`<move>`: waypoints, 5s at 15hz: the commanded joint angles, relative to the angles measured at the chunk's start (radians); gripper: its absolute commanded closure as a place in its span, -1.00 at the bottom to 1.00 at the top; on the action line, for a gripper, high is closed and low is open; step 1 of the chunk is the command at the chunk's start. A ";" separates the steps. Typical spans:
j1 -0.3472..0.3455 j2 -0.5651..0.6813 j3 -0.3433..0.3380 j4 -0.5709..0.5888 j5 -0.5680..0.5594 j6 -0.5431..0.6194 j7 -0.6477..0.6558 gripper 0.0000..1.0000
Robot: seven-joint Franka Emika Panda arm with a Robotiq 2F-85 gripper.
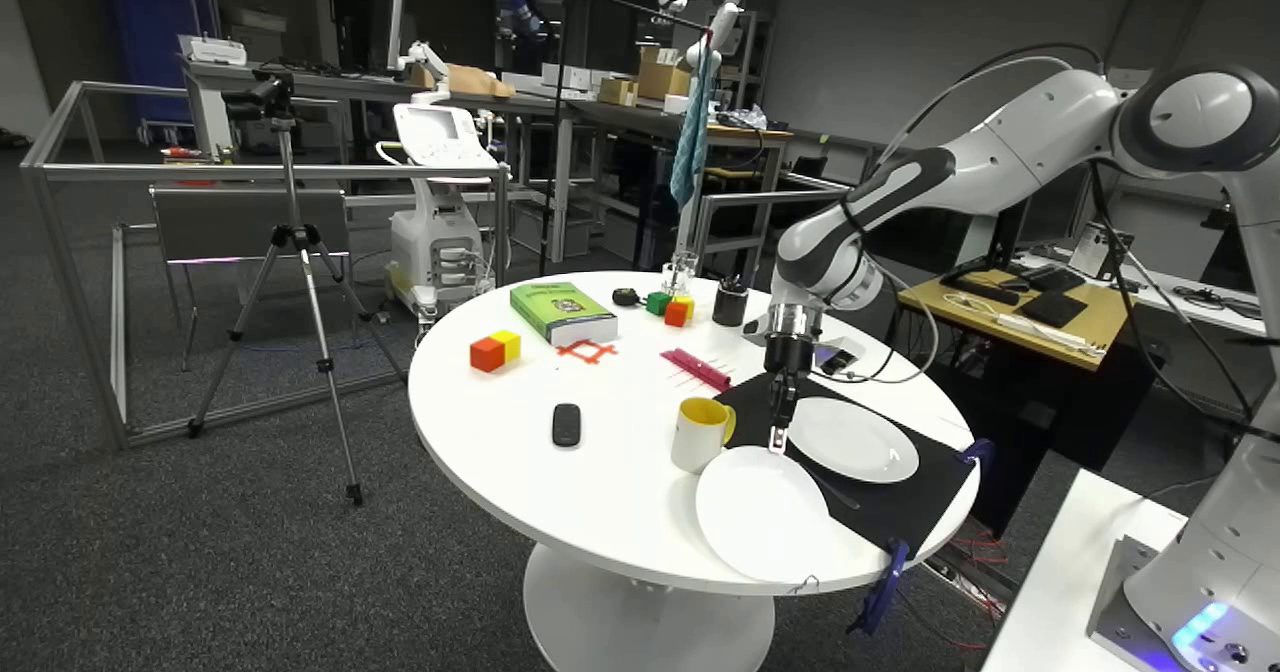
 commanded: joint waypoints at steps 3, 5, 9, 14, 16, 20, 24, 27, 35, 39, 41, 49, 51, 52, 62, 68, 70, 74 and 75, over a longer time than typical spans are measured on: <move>-0.007 -0.101 -0.016 -0.104 -0.022 -0.028 0.027 0.99; -0.005 -0.114 -0.024 -0.129 -0.025 -0.023 0.032 0.99; -0.007 -0.131 -0.039 -0.163 -0.023 -0.010 0.034 0.99; -0.011 -0.119 -0.063 -0.170 -0.025 0.005 0.033 0.99; -0.017 -0.117 -0.075 -0.169 -0.024 0.001 0.033 0.99; -0.016 -0.107 -0.090 -0.160 -0.030 -0.002 0.037 0.99; -0.016 -0.077 -0.089 -0.143 -0.028 -0.006 0.032 0.99; -0.016 -0.058 -0.087 -0.136 -0.031 -0.008 0.027 0.99; -0.016 -0.018 -0.085 -0.126 -0.052 -0.005 0.028 0.99; -0.017 -0.008 -0.080 -0.122 -0.065 -0.006 0.031 0.99; -0.016 -0.006 -0.075 -0.117 -0.066 -0.006 0.031 0.99; -0.008 0.018 -0.061 -0.084 -0.080 -0.006 0.037 0.99; -0.008 0.029 -0.059 -0.074 -0.084 -0.011 0.039 0.99; -0.007 0.034 -0.057 -0.068 -0.086 -0.013 0.039 0.99; -0.004 0.078 -0.038 -0.020 -0.104 -0.019 0.044 0.99; -0.003 0.084 -0.028 -0.006 -0.109 -0.022 0.047 0.99; -0.001 0.089 -0.025 0.001 -0.110 -0.023 0.049 0.99; 0.004 0.080 -0.023 -0.001 -0.113 -0.018 0.063 0.36; 0.006 0.078 -0.023 0.000 -0.116 -0.017 0.069 0.21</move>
